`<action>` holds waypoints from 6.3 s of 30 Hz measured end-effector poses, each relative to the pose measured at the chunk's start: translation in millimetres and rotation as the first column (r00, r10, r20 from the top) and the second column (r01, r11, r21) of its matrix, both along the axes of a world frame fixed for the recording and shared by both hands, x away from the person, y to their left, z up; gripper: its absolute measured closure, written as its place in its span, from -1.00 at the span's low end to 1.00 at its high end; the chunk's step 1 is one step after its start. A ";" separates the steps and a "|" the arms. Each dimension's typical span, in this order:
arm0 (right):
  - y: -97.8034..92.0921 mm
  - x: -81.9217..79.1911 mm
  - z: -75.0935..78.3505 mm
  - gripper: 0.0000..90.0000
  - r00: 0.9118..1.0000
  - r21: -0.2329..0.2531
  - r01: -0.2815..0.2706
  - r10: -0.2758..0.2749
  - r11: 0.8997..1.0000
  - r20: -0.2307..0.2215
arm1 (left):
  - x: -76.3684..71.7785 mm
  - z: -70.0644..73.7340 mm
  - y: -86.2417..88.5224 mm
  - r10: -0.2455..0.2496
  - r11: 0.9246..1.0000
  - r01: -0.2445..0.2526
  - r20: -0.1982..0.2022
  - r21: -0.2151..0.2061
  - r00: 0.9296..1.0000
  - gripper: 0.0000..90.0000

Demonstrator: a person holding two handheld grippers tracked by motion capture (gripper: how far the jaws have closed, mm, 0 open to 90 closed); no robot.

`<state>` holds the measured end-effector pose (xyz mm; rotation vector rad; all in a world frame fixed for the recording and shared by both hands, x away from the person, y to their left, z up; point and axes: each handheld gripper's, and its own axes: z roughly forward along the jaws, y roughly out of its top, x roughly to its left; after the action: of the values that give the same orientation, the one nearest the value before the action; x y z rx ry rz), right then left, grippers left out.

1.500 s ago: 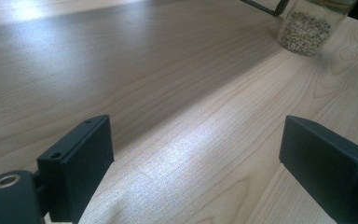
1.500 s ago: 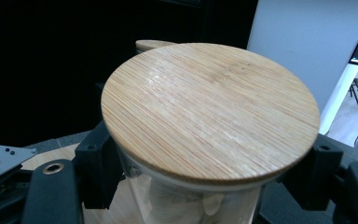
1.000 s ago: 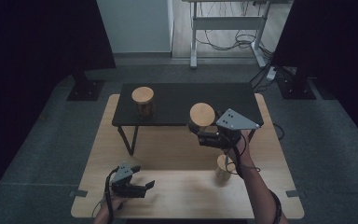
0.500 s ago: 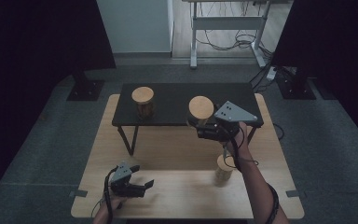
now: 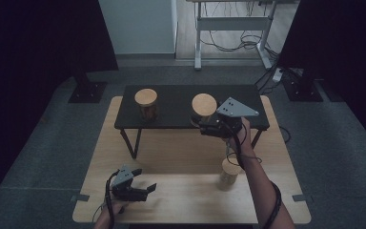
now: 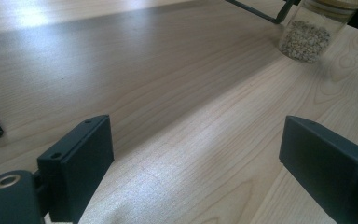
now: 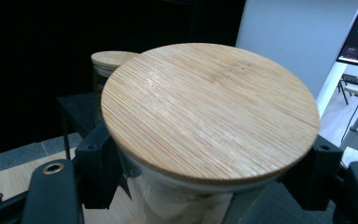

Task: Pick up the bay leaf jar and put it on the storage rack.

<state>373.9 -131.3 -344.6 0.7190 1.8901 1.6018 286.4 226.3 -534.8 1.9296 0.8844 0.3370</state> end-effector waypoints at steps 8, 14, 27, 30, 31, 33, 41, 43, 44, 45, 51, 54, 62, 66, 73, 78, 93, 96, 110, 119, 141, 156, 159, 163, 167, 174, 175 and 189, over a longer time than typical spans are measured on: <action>1.5 15.6 -5.9 -0.45 1.000 0.007 0.013 -0.012 1.000 -0.025 | -0.2 -0.2 1.4 0.004 1.000 -0.004 -0.001 -0.002 1.000 -0.80; 0.4 23.2 -8.1 -0.45 0.999 0.007 0.025 -0.025 1.000 -0.038 | -0.2 -0.2 1.1 0.002 1.000 -0.002 0.001 0.000 1.000 -0.80; -3.6 37.1 -17.1 -0.45 0.995 0.011 0.064 -0.063 0.998 -0.076 | -0.2 -0.1 1.6 0.005 1.000 -0.005 0.001 -0.002 1.000 -0.80; -3.7 39.4 -19.1 -0.45 0.994 0.007 0.072 -0.072 0.997 -0.084 | -0.1 -0.1 1.6 0.005 1.000 -0.005 0.000 -0.002 1.000 -0.80; -3.7 40.2 -19.7 -0.45 0.994 0.006 0.073 -0.072 0.997 -0.086 | -0.1 -0.1 1.6 0.005 1.000 -0.005 0.000 -0.002 1.000 -0.80; -3.3 41.3 -20.8 -0.45 0.993 0.003 0.077 -0.076 0.997 -0.090 | -0.2 0.0 1.7 0.005 1.000 -0.005 0.001 -0.003 1.000 -0.80; -2.6 44.2 -23.2 -0.45 0.992 0.000 0.084 -0.083 0.996 -0.099 | -0.1 0.0 1.8 0.005 1.000 -0.005 0.001 -0.003 1.000 -0.80; -2.6 44.8 -23.3 -0.45 0.991 0.001 0.086 -0.086 0.996 -0.100 | -0.2 -0.1 1.6 0.004 1.000 -0.004 0.001 -0.002 1.000 -0.80; -2.4 45.1 -23.4 -0.45 0.991 0.002 0.087 -0.087 0.996 -0.101 | -0.2 -0.1 1.6 0.004 1.000 -0.004 0.001 -0.001 1.000 -0.80; -2.4 45.1 -23.4 -0.45 0.991 0.002 0.087 -0.087 0.996 -0.101 | -0.2 -0.1 1.6 0.004 1.000 -0.004 0.001 -0.001 1.000 -0.80; 0.3 47.0 -23.3 -0.46 0.988 -0.034 0.101 -0.104 0.994 -0.110 | -0.2 -0.2 1.5 0.005 1.000 -0.005 0.000 -0.001 1.000 -0.80; 0.7 47.6 -23.1 -0.48 0.986 -0.043 0.122 -0.126 0.992 -0.114 | -0.3 0.1 1.6 0.004 1.000 -0.004 0.001 0.000 1.000 -0.80; -0.8 48.3 -23.4 -0.48 0.985 -0.035 0.123 -0.127 0.992 -0.121 | -0.3 0.2 1.6 0.004 1.000 -0.004 0.002 0.000 1.000 -0.80; -0.7 48.3 -23.6 -0.48 0.985 -0.035 0.123 -0.126 0.992 -0.120 | -0.4 0.2 1.8 0.005 1.000 -0.005 0.002 -0.001 1.000 -0.80; 0.1 47.0 -23.7 -0.58 0.984 -0.023 0.130 -0.132 0.991 -0.116 | -0.5 0.3 2.0 0.005 1.000 -0.005 0.003 -0.001 1.000 -0.80; -0.6 45.0 -24.0 -0.67 0.983 -0.015 0.141 -0.141 0.990 -0.114 | -0.6 0.3 2.1 0.005 1.000 -0.005 0.003 0.000 1.000 -0.80; -7.5 32.3 -24.3 -0.72 0.986 0.011 0.134 -0.132 0.991 -0.104 | -1.1 0.5 1.6 0.004 1.000 -0.004 0.005 0.001 1.000 -0.80; -9.4 29.1 -25.3 -0.72 0.986 0.015 0.130 -0.128 0.991 -0.106 | -1.2 0.6 1.4 0.004 1.000 -0.004 0.005 0.002 1.000 -0.80; -20.1 15.7 -33.1 -0.72 0.988 0.037 0.121 -0.117 0.992 -0.105 | -1.5 1.0 0.9 0.003 1.000 -0.003 0.008 0.004 1.000 -0.80; -26.5 -3.2 -35.5 -0.72 0.993 0.050 0.101 -0.097 0.994 -0.073 | -1.6 1.2 1.1 0.001 1.000 -0.001 0.011 0.005 1.000 -0.80; -53.9 -55.6 -77.1 -0.73 0.995 0.083 0.084 -0.079 0.993 -0.060 | -2.1 0.5 -0.3 -0.003 1.000 0.003 0.009 0.005 1.000 -0.80; -73.1 -85.8 -113.6 -0.73 0.992 0.102 0.097 -0.088 0.990 -0.088 | -2.3 0.3 -0.6 -0.003 1.000 0.003 0.008 0.007 1.000 -0.80; -76.5 -93.5 -124.5 -0.73 0.991 0.101 0.098 -0.087 0.990 -0.101 | -2.3 0.3 -0.3 -0.003 1.000 0.003 0.009 0.009 1.000 -0.80; -78.8 -99.0 -131.8 -0.74 0.990 0.095 0.097 -0.086 0.991 -0.111 | -2.4 0.2 -0.6 -0.003 1.000 0.003 0.008 0.009 1.000 -0.80; -83.2 -107.1 -143.1 -0.74 0.987 0.097 0.104 -0.091 0.990 -0.129 | -2.5 0.1 -0.9 -0.004 1.000 0.004 0.008 0.010 1.000 -0.80; -91.0 -120.1 -170.3 -0.75 0.978 0.064 0.115 -0.102 0.991 -0.184 | -2.9 0.1 -1.0 -0.004 1.000 0.004 0.009 0.014 1.000 -0.80; -91.0 -120.1 -170.3 -0.75 0.978 0.064 0.115 -0.102 0.991 -0.184 | -2.9 0.1 -1.0 -0.003 1.000 0.003 0.009 0.015 1.000 -0.80; -98.9 -128.3 -185.0 -0.76 0.969 0.039 0.138 -0.127 0.990 -0.213 | -3.8 0.3 0.0 -0.002 1.000 0.002 0.013 0.018 1.000 -0.80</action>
<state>245.6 -230.2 -529.6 1.0519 1.9056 1.5478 282.5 226.4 -534.5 1.9426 0.8739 0.3570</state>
